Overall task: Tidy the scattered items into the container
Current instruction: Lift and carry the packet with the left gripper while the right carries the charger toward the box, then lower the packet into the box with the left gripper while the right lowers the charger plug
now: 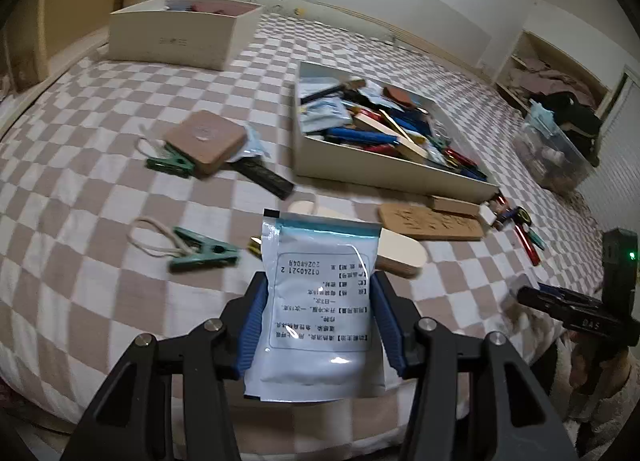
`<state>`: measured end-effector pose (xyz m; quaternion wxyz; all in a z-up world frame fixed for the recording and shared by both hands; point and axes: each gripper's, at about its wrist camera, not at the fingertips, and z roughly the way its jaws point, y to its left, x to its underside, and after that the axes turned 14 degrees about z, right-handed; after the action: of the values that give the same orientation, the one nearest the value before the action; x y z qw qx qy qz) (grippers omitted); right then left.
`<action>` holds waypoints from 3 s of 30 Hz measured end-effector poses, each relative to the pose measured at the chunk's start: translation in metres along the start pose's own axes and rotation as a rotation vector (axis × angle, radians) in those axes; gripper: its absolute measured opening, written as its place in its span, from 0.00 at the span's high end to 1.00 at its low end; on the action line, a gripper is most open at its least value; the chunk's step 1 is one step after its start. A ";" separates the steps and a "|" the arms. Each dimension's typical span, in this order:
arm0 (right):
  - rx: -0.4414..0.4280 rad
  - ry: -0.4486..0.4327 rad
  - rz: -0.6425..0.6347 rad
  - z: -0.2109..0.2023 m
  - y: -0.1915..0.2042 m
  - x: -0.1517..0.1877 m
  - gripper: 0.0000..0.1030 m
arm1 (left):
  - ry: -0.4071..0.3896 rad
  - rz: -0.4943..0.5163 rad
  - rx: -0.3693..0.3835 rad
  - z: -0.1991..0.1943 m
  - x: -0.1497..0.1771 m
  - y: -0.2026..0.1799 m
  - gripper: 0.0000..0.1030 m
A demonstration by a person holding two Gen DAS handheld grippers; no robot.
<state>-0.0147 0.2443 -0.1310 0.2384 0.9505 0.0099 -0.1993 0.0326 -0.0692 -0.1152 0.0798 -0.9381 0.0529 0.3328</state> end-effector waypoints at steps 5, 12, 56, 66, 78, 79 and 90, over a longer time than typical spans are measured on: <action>-0.002 0.000 0.006 0.000 -0.001 -0.001 0.39 | -0.003 0.032 0.026 0.006 -0.008 -0.019 0.51; -0.005 -0.014 0.026 0.000 -0.001 -0.012 0.39 | -0.017 0.051 0.047 0.015 -0.025 -0.031 0.51; -0.034 -0.110 0.020 0.041 0.022 -0.156 0.39 | -0.023 0.075 0.047 0.158 -0.228 0.052 0.50; -0.028 -0.098 0.020 0.049 0.022 -0.162 0.39 | 0.001 0.078 0.042 0.187 -0.258 0.064 0.50; -0.031 -0.099 -0.005 0.049 0.031 -0.170 0.39 | 0.061 0.025 0.049 0.223 -0.271 0.078 0.44; -0.032 -0.098 -0.007 0.050 0.032 -0.171 0.39 | 0.068 0.018 0.043 0.225 -0.270 0.079 0.39; -0.057 -0.077 -0.060 0.066 0.057 -0.176 0.39 | 0.031 0.058 0.054 0.206 -0.263 0.069 0.23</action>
<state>-0.1954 0.1772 -0.0914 0.2596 0.9341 0.0349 -0.2426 -0.3082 -0.0867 -0.1146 0.0944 -0.9388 0.0902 0.3189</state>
